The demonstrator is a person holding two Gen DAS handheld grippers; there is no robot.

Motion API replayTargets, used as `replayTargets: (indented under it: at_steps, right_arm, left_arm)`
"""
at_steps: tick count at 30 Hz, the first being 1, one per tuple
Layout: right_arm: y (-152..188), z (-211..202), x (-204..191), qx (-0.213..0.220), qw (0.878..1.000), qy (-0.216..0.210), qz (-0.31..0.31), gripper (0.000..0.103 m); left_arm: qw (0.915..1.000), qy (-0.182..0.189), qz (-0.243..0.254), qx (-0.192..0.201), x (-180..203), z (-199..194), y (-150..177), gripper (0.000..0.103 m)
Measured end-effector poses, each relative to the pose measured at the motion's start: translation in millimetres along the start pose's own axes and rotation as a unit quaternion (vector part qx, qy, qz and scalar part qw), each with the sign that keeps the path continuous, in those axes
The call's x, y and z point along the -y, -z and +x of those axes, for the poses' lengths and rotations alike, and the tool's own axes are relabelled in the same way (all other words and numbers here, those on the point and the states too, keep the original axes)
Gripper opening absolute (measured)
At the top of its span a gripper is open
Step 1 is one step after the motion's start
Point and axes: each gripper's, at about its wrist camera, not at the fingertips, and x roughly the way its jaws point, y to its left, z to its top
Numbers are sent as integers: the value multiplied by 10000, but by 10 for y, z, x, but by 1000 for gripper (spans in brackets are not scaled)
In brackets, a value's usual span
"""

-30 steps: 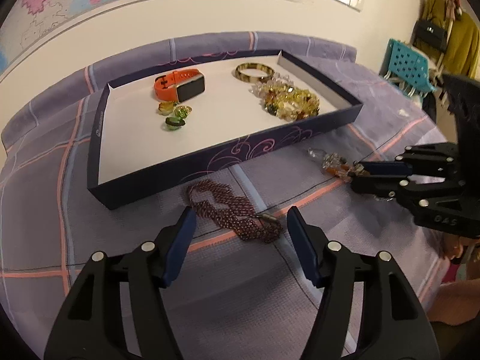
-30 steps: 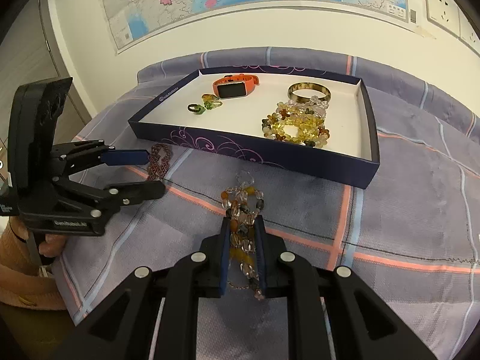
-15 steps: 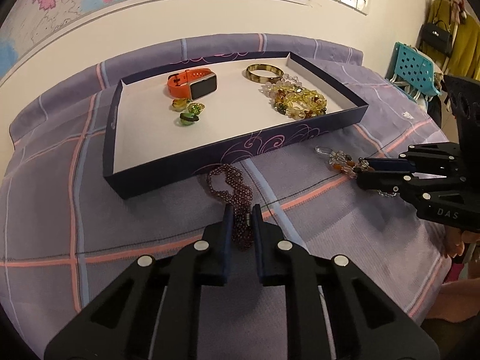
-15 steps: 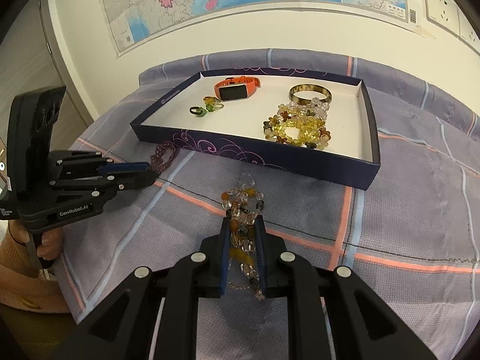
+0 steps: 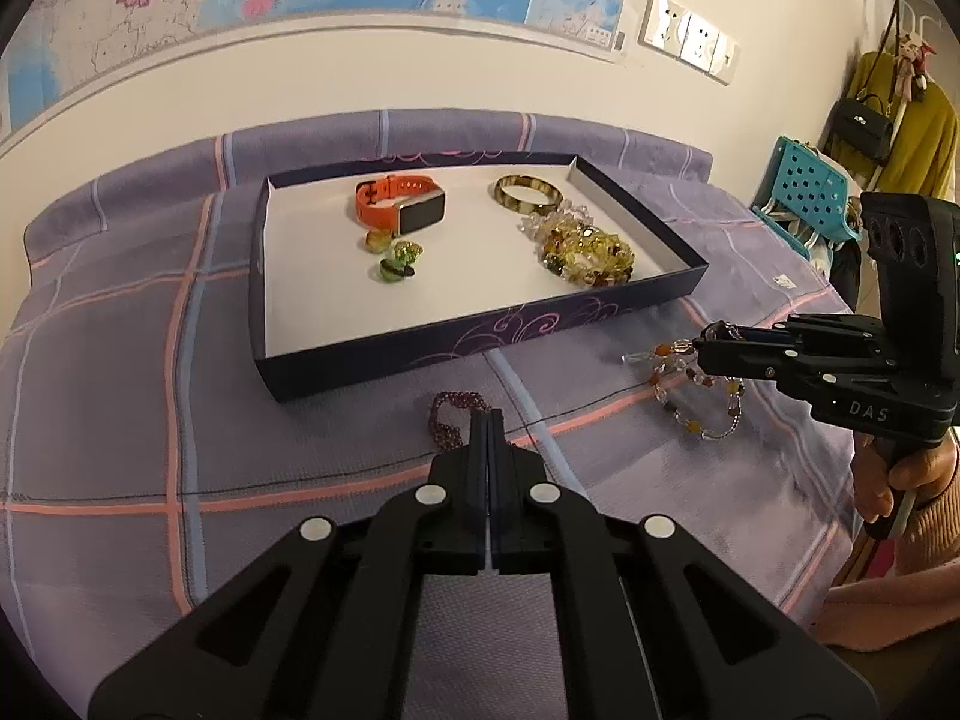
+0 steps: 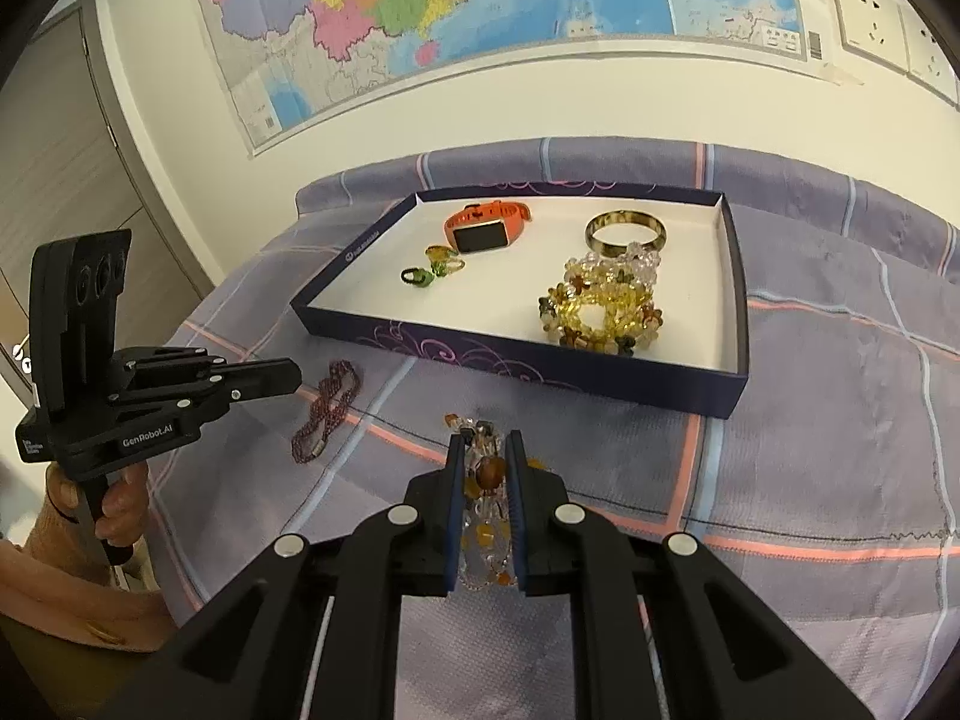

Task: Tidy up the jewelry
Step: 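Grasp the dark red garnet bracelet with left tool while right tool grasps the amber-and-clear beaded bracelet, then lift the garnet bracelet with left tool while right tool lifts the beaded bracelet toward the box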

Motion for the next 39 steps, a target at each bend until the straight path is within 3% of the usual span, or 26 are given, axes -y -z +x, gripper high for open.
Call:
replayTargets:
  at_steps: [4,6,9,18,19,21,23,31,39]
  right_arm:
    - [-35,-74,-23,96,9999,3,-29,11]
    - [-44,-75,-27,103,9999,23,-44,11]
    - [-38,-46,-16,75,10000,32,-29,11]
    - [-2,8,-23,-10,10000,36,-29,11]
    - [-3,10,-23,-5,10000,39,-30,11]
    - [-8,7,-27,0,10000,30,-29,11]
    - [-14,-1,-25,18,10000,29,-37,11]
    - [-110,-123,-60,220,9997,-102,-72,11]
    - [-282,-318,-154,502,9984,-155,-209,11]
  left_arm:
    - [10000,2,14,-39,-16,2,28,4]
    - [9999,-13,62,-78,-9,18,53,29]
    - [9997,-4,173,-150,51,66,96,41]
    - [9990,-160,123,-411,69,359,19,38]
    - [9987,-265,150,-405,80,375,11,34]
    - [9981,-411,220,-402,99,388,7,15]
    - [9984,-368,172,-388,77,376,6,7]
    - [9992,-32,-250,-319,-86,237,28,6]
    - [9995,81,-294,9,-99,-17,-75,6]
